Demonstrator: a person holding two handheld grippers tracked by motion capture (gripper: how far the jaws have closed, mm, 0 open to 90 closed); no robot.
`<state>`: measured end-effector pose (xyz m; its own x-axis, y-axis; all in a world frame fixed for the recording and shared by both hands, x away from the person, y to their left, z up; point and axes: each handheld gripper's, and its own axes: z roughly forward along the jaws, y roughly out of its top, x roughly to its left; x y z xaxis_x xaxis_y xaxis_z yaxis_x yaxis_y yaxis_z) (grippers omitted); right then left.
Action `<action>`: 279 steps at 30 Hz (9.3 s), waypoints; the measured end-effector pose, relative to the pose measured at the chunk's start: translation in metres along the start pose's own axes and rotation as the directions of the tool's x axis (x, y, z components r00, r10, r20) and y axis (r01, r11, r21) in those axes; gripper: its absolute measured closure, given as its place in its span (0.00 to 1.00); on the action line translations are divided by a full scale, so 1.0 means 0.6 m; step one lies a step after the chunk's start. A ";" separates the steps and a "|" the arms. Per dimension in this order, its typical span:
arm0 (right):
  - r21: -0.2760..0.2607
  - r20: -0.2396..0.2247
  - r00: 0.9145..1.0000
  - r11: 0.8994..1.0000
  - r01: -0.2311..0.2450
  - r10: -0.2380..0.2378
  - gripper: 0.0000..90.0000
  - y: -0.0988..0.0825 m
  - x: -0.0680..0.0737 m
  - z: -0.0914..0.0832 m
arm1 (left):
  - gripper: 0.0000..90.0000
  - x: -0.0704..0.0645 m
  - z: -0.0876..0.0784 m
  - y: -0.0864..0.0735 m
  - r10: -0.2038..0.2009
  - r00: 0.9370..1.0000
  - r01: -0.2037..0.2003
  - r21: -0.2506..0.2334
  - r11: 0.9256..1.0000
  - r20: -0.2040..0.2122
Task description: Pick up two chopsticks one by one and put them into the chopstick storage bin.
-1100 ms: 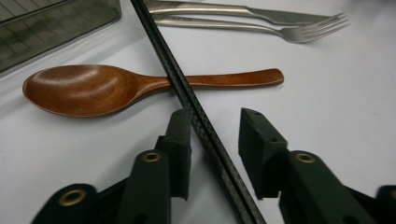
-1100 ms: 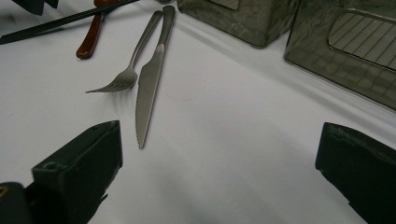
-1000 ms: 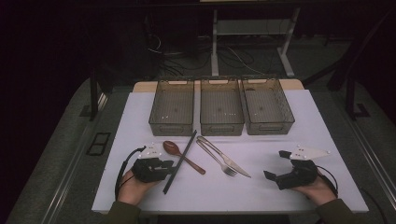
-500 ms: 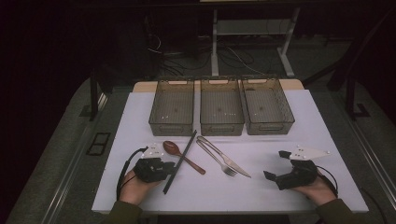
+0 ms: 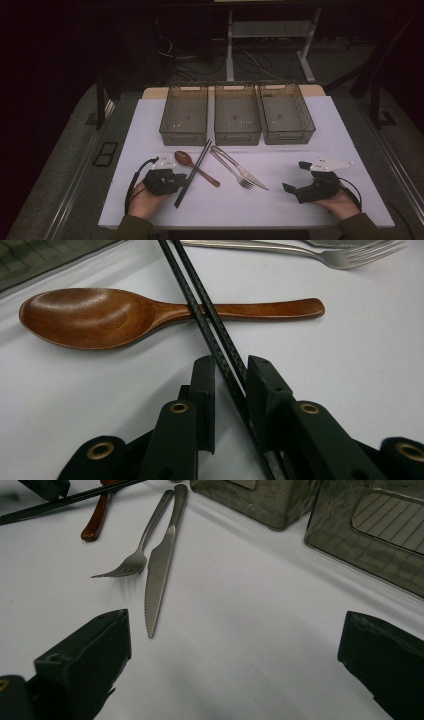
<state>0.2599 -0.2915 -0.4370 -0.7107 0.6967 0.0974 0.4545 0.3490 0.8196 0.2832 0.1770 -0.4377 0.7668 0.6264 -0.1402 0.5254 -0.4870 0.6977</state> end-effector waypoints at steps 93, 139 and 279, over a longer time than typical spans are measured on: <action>-0.004 -0.005 1.000 1.000 0.000 0.000 0.00 0.000 -0.001 -0.001 | 0.94 -0.002 -0.045 0.048 0.002 1.000 -0.002 -0.066 0.998 0.002; -0.006 -0.002 1.000 1.000 -0.014 0.014 0.00 0.001 -0.004 -0.001 | 0.94 0.080 -0.043 0.217 0.012 1.000 -0.014 -0.125 0.992 -0.021; -0.045 -0.050 0.998 0.998 -0.038 0.035 0.00 0.000 -0.020 -0.001 | 0.24 -0.021 -0.034 0.087 0.070 0.997 -0.064 -0.249 0.966 0.016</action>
<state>0.2682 -0.3004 -0.4378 -0.7203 0.6762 0.1546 0.4564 0.2941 0.8398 0.2936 0.1559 -0.3850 0.8074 0.5811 -0.1024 0.3673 -0.3592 0.8580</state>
